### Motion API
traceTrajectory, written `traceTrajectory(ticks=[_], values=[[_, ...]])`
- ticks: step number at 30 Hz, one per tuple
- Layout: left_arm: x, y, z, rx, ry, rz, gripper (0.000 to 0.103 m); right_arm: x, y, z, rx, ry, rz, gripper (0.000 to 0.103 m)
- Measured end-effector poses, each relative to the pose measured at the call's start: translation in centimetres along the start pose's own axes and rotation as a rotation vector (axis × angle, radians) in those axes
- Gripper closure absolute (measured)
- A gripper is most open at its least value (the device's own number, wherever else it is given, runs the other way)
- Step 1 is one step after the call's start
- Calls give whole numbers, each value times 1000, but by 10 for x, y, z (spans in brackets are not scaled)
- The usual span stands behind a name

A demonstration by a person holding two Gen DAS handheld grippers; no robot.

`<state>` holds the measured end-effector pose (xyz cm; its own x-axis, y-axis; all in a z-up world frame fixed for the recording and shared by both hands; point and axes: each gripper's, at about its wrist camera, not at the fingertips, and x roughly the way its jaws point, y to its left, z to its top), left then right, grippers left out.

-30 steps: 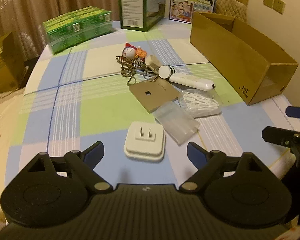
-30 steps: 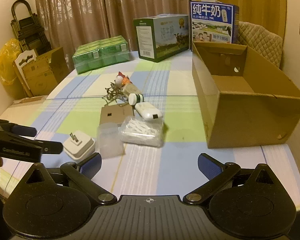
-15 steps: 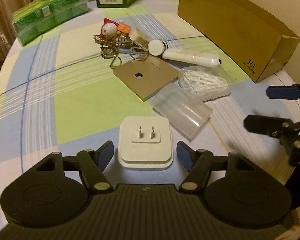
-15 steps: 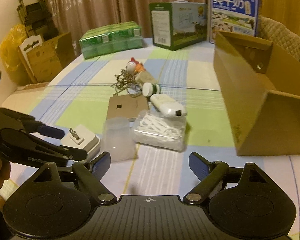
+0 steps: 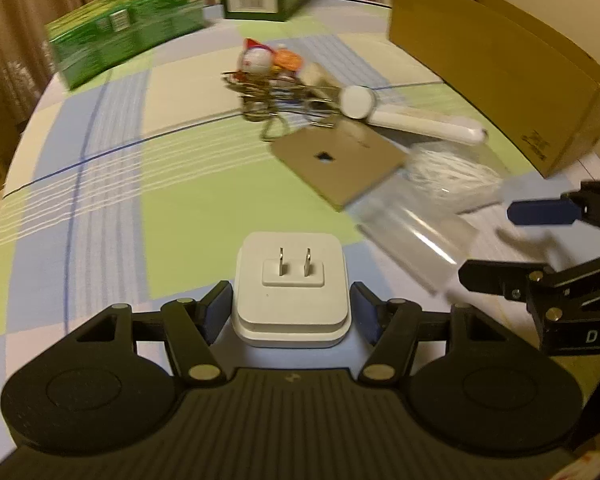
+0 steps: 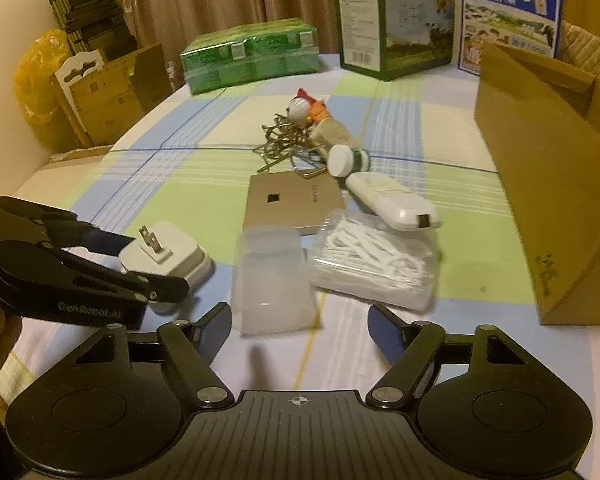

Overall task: Organize rigid objects
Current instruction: 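Grasp the white plug adapter with the left tool while the right tool grasps the clear cup, then carry the adapter and cup to the cardboard box and release both inside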

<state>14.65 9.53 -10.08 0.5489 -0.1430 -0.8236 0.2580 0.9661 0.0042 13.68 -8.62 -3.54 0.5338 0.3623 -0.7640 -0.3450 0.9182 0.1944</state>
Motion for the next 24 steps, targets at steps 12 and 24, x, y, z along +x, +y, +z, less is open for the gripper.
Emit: traceTrajectory(ticks=[12,24], values=[[2,18,-2,-73,-4,-16,43,40,20,8,-70,31,-4,44],[11,15,2,-48,-3,9,38,36,20,-4,-126,29,-27,52]])
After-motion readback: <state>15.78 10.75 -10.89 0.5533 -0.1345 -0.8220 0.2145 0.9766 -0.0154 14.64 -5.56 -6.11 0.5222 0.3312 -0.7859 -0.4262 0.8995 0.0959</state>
